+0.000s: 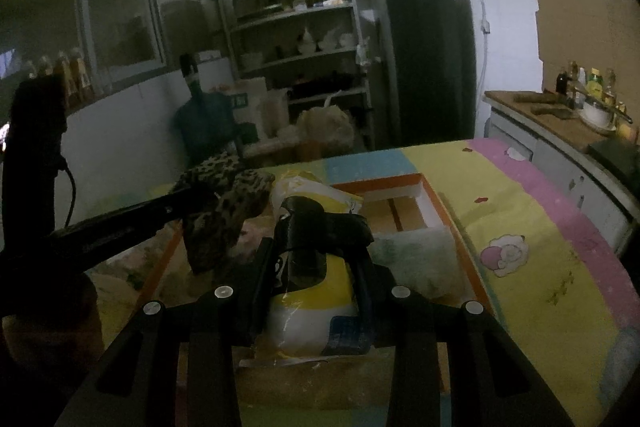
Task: Organize soft objects
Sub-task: 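Carry the cloth and yellow-white toy over the cardboard tray, then lower both items into the tray and open both grippers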
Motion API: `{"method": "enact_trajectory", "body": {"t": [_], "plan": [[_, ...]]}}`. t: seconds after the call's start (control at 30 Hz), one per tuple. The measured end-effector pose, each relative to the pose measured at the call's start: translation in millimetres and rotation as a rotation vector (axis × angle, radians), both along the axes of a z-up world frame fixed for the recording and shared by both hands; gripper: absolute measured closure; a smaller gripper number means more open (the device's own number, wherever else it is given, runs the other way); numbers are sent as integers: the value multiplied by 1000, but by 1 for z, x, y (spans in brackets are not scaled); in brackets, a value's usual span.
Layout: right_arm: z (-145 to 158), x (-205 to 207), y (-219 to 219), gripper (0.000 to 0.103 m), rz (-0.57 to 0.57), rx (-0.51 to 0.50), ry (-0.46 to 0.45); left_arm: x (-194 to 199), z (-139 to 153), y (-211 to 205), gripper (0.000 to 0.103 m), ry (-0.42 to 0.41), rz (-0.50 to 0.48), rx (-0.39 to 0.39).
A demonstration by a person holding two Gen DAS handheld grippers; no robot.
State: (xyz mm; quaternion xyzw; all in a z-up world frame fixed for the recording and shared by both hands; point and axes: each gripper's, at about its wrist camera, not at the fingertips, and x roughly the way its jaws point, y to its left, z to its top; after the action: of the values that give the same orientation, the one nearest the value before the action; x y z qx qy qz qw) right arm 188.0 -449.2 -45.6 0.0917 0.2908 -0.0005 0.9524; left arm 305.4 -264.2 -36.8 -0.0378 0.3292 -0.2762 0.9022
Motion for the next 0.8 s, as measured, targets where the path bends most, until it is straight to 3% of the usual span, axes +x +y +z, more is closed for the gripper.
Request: {"method": "enact_trajectory", "body": {"t": [0.8], "plan": [[-28,36,-1,64,14,5,105,26,-31,-17,95,125,-7,64]]}}
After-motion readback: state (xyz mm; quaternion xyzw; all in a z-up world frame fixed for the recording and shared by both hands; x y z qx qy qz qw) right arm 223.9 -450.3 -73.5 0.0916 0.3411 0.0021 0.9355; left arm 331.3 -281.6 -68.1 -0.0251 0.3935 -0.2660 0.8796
